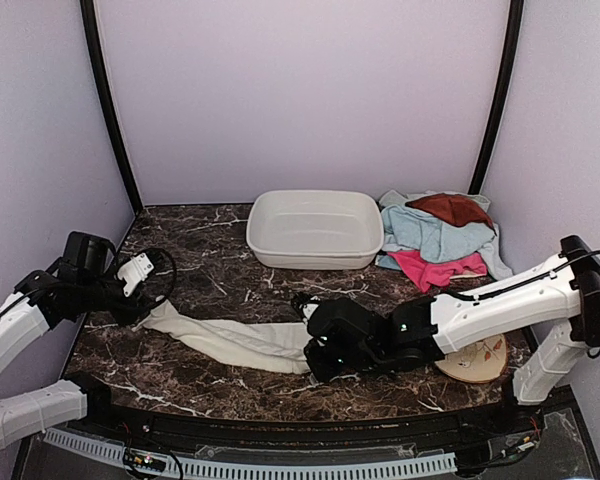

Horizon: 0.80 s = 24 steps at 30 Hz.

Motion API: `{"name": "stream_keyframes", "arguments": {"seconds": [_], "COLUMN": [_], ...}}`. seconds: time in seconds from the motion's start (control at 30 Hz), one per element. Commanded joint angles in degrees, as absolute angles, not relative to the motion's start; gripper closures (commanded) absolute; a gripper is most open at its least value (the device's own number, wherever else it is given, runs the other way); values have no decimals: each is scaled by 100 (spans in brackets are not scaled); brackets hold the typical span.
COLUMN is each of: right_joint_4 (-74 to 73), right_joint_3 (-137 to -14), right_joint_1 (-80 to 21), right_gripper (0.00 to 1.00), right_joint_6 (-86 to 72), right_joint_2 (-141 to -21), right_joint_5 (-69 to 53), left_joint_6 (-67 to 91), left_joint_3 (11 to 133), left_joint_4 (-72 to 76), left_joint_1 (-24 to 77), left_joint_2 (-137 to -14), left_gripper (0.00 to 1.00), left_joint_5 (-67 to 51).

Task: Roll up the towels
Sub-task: Flatten out the towel at the center of the board.

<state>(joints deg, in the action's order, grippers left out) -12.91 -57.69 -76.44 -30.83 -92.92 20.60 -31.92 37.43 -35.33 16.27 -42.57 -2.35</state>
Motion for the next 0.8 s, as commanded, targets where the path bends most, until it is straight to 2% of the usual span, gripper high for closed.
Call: {"name": "stream_keyframes", "arguments": {"seconds": [0.0,0.13,0.27,0.47,0.63,0.77], "right_joint_4": [-1297,-1517,-1547,-1664,-1672,-1718], "right_joint_3": [-5475,-5390,-5462,-5614,-5575,-5605], "right_joint_1": [-8164,-8396,-8410,-8463,-8485,-8550], "right_gripper": [100,100,100,100,100,100], "right_joint_6": [-3230,-3361,-3320,-3190,-3147,-3091], "right_joint_2": [-8891,-8898,-9002,-9197,-9178,-9176], "right_joint_5": [2109,2245,2272,2311,2337,2365], "left_joint_6": [-3452,-3495,-3178,-3126,-2818,-2670], "left_joint_3": [3634,3697,4051,4048,4206,4184], "left_joint_4": [-3012,-2653,-3059,-2927,-2597,-2486], "left_joint_1": [1601,1599,1593,1591,1591,1591], "left_joint_2": [-4753,-5378,-6025,-6150,-6738,-6971], "left_gripper": [51,52,51,49,71,81], "left_joint_5": [-165,56,-183,-761,-270,-369]}}
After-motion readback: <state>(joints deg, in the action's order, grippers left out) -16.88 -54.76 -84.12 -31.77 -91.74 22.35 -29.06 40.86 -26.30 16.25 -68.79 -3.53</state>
